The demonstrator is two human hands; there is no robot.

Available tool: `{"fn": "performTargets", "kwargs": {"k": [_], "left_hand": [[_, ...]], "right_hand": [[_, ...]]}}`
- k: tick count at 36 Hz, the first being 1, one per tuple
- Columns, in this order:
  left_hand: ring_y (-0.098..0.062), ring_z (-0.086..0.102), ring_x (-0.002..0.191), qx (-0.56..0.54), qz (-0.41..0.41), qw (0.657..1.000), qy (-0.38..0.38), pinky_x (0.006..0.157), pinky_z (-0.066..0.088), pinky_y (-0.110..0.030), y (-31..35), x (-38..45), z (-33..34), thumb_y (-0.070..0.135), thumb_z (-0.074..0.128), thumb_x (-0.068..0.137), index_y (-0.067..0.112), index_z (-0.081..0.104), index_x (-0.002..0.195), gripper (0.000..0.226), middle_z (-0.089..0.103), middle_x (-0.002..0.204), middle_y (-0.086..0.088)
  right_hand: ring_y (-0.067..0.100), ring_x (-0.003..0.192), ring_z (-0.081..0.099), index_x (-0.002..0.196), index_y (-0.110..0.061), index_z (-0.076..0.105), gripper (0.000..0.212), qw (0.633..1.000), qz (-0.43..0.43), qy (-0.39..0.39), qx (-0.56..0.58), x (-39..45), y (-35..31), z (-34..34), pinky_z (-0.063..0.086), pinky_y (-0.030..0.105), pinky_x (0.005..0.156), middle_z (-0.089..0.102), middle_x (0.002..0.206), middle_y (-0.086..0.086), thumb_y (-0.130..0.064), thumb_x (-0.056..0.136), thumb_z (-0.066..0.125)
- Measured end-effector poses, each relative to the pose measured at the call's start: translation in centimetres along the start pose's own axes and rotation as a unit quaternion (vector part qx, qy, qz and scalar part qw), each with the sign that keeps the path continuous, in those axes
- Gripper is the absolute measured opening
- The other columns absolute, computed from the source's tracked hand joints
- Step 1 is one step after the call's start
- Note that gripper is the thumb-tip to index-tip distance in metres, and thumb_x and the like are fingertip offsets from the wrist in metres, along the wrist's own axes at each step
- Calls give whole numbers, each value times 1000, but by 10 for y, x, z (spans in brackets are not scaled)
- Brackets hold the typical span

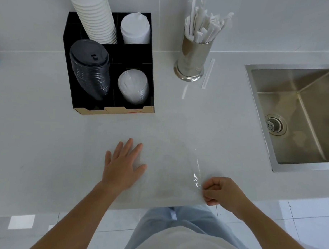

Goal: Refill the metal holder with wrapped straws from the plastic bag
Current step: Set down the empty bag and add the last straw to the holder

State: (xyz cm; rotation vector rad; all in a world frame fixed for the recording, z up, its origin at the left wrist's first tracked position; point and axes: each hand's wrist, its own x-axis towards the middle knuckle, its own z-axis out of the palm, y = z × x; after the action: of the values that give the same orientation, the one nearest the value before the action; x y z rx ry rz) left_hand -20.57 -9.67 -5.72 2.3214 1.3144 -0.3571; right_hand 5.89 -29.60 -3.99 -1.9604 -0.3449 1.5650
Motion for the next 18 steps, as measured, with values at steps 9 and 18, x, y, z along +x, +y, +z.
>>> {"fn": "performTargets", "kwargs": {"k": [9,18], "left_hand": [[-20,-6,150,-11,-29,1000,4,119,3,-52,-4,-1,-2,68,37,88,42,11,152,73,-4,165,8],[-20,19,148,-55,-44,997,45,118,17,-42,15,6,-14,52,54,90,28,37,147,64,26,160,0]], "right_hand": [[18,56,63,82,-1,72,6,999,-34,18,-27,14,-27,-28,54,25,56,69,62,12,3,82,68],[17,67,70,87,-10,74,11,996,-89,20,-14,47,-81,-74,59,30,67,75,73,5,-3,87,66]]}}
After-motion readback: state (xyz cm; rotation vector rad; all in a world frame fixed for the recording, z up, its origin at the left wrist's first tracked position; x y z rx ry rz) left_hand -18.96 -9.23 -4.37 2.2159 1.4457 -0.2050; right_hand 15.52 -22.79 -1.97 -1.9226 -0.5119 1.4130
